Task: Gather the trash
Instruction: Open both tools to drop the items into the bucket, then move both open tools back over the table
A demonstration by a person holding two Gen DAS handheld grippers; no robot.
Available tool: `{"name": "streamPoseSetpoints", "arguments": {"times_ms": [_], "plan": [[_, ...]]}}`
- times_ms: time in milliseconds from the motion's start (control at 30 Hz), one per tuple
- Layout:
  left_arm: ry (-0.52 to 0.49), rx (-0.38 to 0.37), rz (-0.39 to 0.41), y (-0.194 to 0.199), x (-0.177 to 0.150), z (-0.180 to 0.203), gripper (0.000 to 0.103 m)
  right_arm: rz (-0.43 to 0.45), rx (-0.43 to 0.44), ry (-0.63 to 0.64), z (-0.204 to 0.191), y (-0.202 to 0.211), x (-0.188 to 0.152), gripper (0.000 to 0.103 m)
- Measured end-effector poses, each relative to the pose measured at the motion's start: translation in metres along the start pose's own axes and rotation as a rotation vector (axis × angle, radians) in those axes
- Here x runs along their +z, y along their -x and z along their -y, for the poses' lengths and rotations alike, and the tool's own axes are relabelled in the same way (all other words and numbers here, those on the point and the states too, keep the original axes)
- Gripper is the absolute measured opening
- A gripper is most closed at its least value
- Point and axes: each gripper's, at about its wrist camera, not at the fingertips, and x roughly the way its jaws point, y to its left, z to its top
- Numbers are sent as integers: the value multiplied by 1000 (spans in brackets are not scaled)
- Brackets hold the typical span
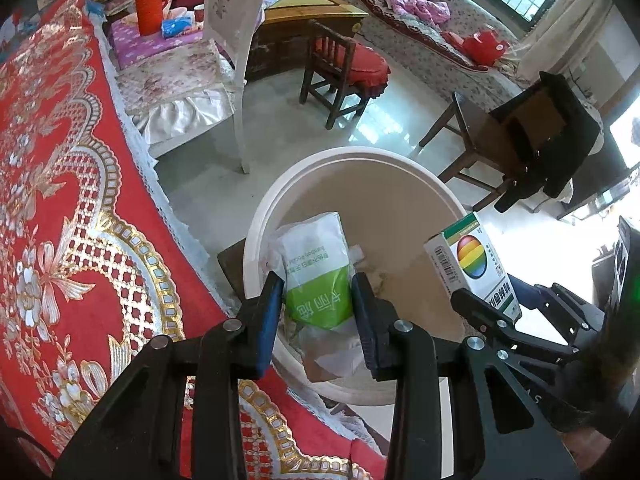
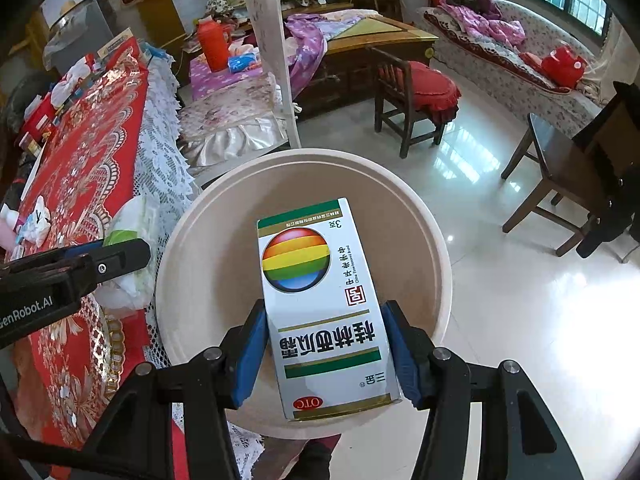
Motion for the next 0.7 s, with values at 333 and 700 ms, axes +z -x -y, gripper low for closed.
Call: {"name": "streamPoseSetpoints", "arguments": {"times_ms": [333,700], "plan": [[11,-51,14,1,0,1,40,-2,4,-23,4,-1,-2,55],[53,-77,41,10,0,-13,67,4,6,-66,6,0,-2,68]]}}
